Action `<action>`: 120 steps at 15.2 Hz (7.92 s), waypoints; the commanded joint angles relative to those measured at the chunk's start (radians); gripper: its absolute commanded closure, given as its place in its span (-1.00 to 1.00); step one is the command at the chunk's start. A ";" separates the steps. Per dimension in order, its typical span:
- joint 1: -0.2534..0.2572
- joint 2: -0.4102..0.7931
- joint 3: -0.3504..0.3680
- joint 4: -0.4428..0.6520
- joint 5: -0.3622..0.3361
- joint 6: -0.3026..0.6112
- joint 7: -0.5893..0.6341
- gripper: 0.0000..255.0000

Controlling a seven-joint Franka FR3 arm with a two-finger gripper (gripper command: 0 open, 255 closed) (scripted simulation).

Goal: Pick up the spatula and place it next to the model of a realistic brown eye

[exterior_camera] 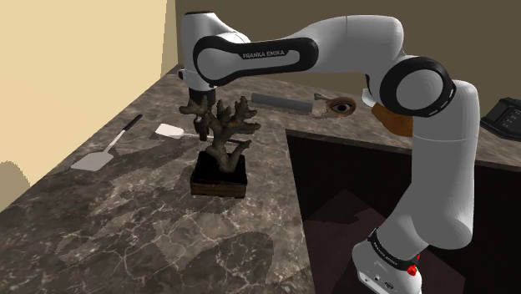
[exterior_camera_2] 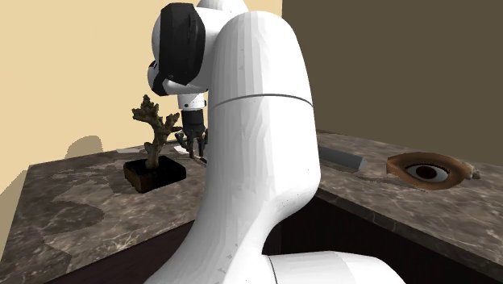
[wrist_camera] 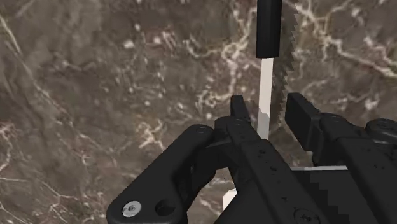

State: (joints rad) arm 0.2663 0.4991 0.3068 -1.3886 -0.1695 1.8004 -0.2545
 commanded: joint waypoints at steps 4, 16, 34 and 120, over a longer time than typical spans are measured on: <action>0.000 0.000 0.000 0.000 0.000 0.000 0.000 1.00; 0.007 -0.007 0.003 0.097 0.004 -0.103 -0.007 1.00; 0.056 0.069 0.001 0.466 -0.013 -0.394 -0.021 1.00; -0.593 -0.837 -0.846 -0.854 -0.086 0.145 -1.333 1.00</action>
State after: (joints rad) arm -0.3266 -0.3415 -0.5384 -2.2308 -0.2554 1.9311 -1.5899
